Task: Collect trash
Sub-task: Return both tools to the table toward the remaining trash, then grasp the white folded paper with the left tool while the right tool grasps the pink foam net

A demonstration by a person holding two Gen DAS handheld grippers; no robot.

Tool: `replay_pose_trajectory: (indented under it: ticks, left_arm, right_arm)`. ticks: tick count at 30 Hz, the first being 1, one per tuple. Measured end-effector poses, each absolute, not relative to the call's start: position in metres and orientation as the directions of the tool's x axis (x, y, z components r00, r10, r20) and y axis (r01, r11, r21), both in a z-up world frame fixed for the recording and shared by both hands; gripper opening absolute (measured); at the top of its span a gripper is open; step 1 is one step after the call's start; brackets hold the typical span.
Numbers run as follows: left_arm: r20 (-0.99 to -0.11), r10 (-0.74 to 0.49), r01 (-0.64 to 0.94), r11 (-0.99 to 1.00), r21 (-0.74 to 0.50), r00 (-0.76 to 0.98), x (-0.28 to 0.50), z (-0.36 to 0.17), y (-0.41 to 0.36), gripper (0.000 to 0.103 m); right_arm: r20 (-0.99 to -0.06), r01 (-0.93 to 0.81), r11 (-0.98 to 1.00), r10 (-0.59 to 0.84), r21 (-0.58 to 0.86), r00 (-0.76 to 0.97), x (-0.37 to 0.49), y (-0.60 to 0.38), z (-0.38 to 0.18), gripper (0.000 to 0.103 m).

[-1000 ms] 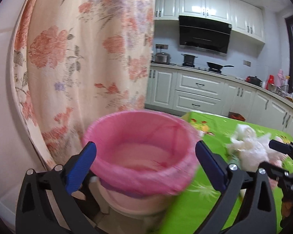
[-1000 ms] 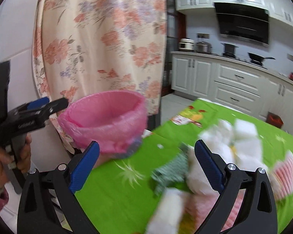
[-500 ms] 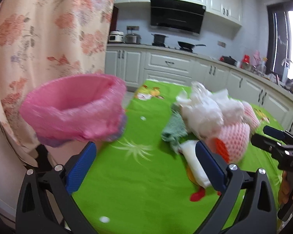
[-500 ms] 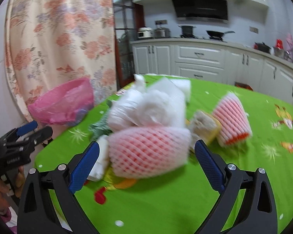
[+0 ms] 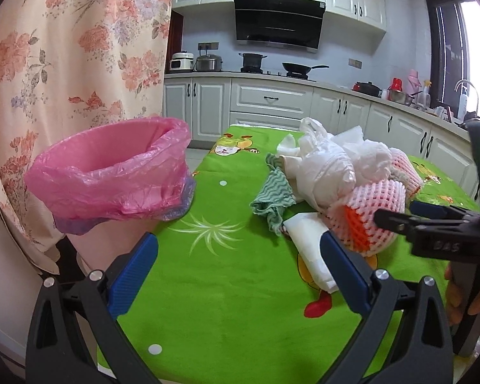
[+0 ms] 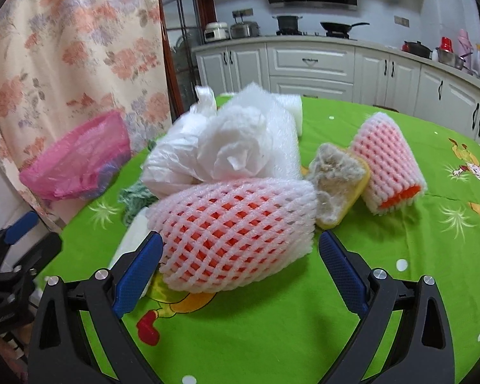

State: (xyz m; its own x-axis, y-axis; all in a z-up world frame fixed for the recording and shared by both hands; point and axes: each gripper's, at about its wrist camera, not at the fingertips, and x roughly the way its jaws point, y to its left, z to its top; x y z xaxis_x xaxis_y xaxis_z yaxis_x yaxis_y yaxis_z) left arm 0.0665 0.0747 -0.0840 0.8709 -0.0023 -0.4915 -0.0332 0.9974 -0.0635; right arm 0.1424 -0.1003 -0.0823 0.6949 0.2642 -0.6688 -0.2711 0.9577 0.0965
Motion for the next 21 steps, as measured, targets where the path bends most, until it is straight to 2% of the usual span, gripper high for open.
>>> replay_pose_trajectory:
  ticks: [2,4,7,8,10,13,18,21]
  left_arm:
    - [-0.494,-0.007,-0.029,0.997,-0.066,0.87,0.066,-0.084,0.075,0.098]
    - [-0.496,-0.006,-0.028,0.998,-0.062,0.868,0.066,-0.084,0.075,0.098]
    - [-0.5,-0.009,-0.026,0.998,-0.063,0.866,0.066,-0.084,0.074,0.098]
    - [-0.502,-0.013,-0.024,0.997,-0.068,0.865,0.066,-0.084,0.073,0.098]
    - [-0.508,-0.021,-0.02,0.997,-0.074,0.861,0.068,-0.083,0.072,0.098]
    - [-0.515,-0.038,0.0,0.997,-0.074,0.856,0.071,-0.081,0.065,0.098]
    - [-0.54,-0.072,0.045,0.997,-0.063,0.838,0.083,-0.08,0.044,0.097]
    - [-0.571,-0.097,0.079,0.995,-0.058,0.815,0.094,-0.086,0.027,0.086]
  right_arm:
    - [-0.69,-0.273,0.959,0.248,0.076,0.68,0.146,-0.094,-0.088,0.092]
    - [-0.692,-0.279,0.958,0.247,0.068,0.678,0.146,-0.092,-0.09,0.087]
    - [-0.691,-0.284,0.954,0.269,0.095,0.671,0.145,-0.099,-0.091,0.064]
    - [-0.685,-0.291,0.951,0.283,0.108,0.671,0.144,-0.103,-0.09,0.061]
    - [-0.674,-0.301,0.947,0.295,0.112,0.678,0.139,-0.11,-0.085,0.047]
    - [-0.654,-0.304,0.947,0.296,0.106,0.696,0.132,-0.119,-0.079,0.039]
    - [-0.613,-0.292,0.95,0.295,0.108,0.733,0.119,-0.137,-0.067,0.036]
    - [-0.583,-0.292,0.95,0.297,0.105,0.756,0.112,-0.144,-0.058,0.036]
